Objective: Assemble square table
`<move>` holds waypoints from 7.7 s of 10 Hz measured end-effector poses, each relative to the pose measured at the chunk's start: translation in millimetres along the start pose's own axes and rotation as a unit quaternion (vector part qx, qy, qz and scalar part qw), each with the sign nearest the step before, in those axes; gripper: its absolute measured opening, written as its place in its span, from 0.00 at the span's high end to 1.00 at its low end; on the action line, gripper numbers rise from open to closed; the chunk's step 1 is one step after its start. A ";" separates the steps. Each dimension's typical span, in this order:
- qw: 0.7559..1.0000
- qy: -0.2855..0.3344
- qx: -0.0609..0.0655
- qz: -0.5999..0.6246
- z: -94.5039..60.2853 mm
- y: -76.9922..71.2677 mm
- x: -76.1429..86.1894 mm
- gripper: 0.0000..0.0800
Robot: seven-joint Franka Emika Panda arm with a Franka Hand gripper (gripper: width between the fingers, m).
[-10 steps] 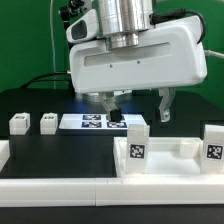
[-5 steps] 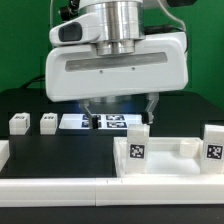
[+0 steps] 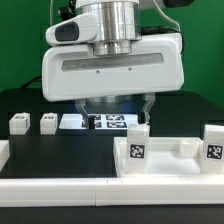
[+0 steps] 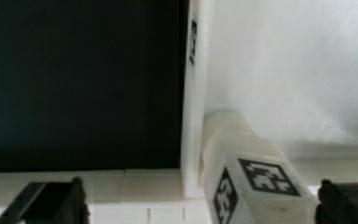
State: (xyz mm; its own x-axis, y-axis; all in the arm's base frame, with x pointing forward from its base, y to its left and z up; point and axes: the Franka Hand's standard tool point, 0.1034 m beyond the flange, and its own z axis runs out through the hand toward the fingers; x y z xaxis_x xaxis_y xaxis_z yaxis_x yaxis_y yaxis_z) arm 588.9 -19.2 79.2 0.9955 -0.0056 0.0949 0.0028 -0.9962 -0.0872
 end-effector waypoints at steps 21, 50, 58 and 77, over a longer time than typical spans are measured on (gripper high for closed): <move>0.999 -0.022 -0.027 0.022 70.0 2.0 -28.3 0.94; 0.574 -0.042 -0.099 -0.812 52.4 23.3 4.9 0.93; 0.305 -0.080 -0.085 -0.945 63.6 3.3 -9.8 0.93; -0.014 -0.138 0.057 -0.989 71.6 -88.1 -21.8 0.93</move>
Offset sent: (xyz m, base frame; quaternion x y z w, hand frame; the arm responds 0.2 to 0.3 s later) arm -0.0039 0.0117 -0.0487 -0.0094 0.0270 0.0308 0.9991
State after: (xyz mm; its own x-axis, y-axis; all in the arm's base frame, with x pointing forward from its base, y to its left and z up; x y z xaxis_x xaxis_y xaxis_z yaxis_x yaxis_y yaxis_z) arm 573.8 74.9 13.8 -0.9997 -0.0170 0.0200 -0.0205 0.9818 -0.1890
